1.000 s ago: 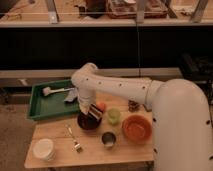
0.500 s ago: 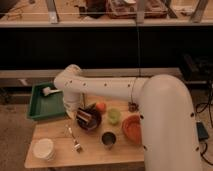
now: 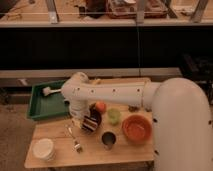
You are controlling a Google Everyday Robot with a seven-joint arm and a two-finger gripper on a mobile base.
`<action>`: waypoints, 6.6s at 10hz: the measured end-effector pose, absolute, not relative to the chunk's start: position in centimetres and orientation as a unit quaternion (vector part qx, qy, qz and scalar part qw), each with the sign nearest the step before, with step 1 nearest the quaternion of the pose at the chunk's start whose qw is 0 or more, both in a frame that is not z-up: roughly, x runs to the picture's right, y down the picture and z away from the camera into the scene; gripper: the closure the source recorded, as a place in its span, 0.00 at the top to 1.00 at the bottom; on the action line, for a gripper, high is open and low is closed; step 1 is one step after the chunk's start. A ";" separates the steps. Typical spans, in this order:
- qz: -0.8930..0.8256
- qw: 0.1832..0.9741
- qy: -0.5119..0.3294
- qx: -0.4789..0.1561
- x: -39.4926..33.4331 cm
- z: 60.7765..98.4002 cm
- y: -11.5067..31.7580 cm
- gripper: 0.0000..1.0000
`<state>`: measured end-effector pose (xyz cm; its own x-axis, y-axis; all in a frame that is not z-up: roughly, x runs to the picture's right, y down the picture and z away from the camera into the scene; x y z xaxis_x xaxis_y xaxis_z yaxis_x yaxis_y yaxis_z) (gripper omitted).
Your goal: Wipe purple bowl with eraser
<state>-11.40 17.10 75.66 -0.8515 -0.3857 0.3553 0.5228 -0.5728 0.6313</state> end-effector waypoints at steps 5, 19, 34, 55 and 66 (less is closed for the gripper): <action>-0.875 0.303 -0.356 -0.129 -7.5 75.6 16.3 0.05; -0.891 0.266 -0.361 -0.075 -15.1 79.1 13.2 0.05; -0.871 0.343 -0.324 -0.137 -4.4 79.4 13.2 0.05; -0.889 0.312 -0.294 -0.164 -7.0 75.6 16.0 0.05; -0.882 0.356 -0.290 -0.104 -8.1 81.2 9.2 0.05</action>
<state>-8.09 9.22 81.18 -0.7243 -0.5683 0.3904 0.6891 -0.5778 0.4374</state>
